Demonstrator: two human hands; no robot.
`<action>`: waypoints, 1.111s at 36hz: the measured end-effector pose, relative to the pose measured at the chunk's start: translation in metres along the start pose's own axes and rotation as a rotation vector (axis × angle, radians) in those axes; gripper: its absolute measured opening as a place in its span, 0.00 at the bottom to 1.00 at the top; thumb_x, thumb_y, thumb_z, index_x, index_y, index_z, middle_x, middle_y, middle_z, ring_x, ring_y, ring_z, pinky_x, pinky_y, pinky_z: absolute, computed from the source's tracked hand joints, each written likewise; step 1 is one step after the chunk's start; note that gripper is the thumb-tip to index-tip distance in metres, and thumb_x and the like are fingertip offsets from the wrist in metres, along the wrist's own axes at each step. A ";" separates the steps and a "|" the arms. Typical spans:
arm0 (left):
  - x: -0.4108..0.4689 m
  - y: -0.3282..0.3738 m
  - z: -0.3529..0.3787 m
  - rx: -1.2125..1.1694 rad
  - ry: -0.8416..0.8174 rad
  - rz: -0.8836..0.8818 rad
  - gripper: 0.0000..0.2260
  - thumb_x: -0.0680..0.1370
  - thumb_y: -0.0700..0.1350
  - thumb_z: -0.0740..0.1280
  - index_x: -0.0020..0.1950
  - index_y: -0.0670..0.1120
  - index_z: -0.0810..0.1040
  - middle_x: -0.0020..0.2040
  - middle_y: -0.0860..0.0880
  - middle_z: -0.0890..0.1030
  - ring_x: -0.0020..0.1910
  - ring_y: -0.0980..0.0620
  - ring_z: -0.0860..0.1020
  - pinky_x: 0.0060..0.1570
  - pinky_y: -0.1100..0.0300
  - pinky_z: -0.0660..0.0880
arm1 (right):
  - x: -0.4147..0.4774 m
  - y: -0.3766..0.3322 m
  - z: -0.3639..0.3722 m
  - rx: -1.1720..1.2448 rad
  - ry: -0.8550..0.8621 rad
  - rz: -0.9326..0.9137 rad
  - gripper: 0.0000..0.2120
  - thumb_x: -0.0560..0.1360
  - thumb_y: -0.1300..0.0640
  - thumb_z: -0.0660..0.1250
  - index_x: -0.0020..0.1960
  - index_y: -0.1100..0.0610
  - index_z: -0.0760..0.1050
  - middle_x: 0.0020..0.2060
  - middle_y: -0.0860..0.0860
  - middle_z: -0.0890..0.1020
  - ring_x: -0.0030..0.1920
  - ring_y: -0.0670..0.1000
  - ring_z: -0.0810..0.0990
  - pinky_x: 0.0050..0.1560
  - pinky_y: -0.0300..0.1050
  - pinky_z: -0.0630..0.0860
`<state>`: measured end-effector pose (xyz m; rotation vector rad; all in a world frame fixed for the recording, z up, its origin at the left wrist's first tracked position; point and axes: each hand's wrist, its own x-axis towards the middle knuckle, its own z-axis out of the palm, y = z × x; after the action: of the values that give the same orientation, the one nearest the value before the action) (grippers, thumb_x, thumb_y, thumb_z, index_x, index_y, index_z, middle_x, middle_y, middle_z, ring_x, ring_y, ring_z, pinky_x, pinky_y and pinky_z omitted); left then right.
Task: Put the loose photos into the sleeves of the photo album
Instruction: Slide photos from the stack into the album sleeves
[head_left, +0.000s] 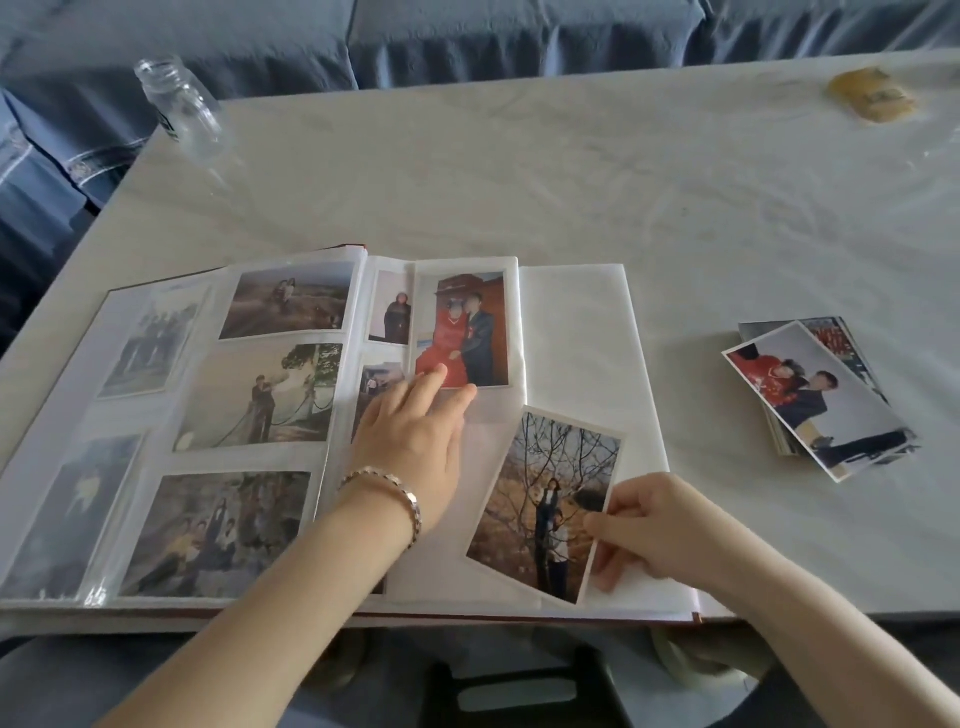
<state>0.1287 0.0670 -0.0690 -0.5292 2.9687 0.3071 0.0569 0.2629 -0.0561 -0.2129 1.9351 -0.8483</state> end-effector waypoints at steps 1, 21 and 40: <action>0.004 -0.002 -0.006 0.047 -0.005 0.020 0.23 0.81 0.41 0.52 0.75 0.58 0.57 0.76 0.53 0.55 0.74 0.50 0.53 0.72 0.57 0.47 | 0.002 -0.001 -0.001 -0.024 -0.018 0.012 0.10 0.77 0.57 0.65 0.36 0.54 0.76 0.28 0.47 0.83 0.23 0.42 0.75 0.20 0.30 0.62; 0.027 -0.044 -0.016 0.194 -0.074 0.208 0.20 0.83 0.50 0.48 0.74 0.63 0.53 0.77 0.55 0.50 0.76 0.55 0.48 0.71 0.58 0.42 | 0.021 -0.033 -0.008 -0.169 -0.343 0.041 0.11 0.78 0.59 0.62 0.47 0.67 0.77 0.32 0.50 0.84 0.27 0.43 0.78 0.25 0.31 0.62; 0.028 -0.047 -0.013 0.145 -0.060 0.218 0.19 0.82 0.50 0.51 0.73 0.62 0.56 0.77 0.56 0.53 0.75 0.55 0.52 0.72 0.57 0.43 | 0.024 -0.025 0.015 0.019 0.164 -0.197 0.07 0.76 0.57 0.66 0.39 0.53 0.78 0.26 0.43 0.80 0.26 0.38 0.78 0.26 0.26 0.68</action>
<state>0.1179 0.0114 -0.0688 -0.1773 2.9628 0.1215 0.0523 0.2257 -0.0612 -0.3361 2.0816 -1.0410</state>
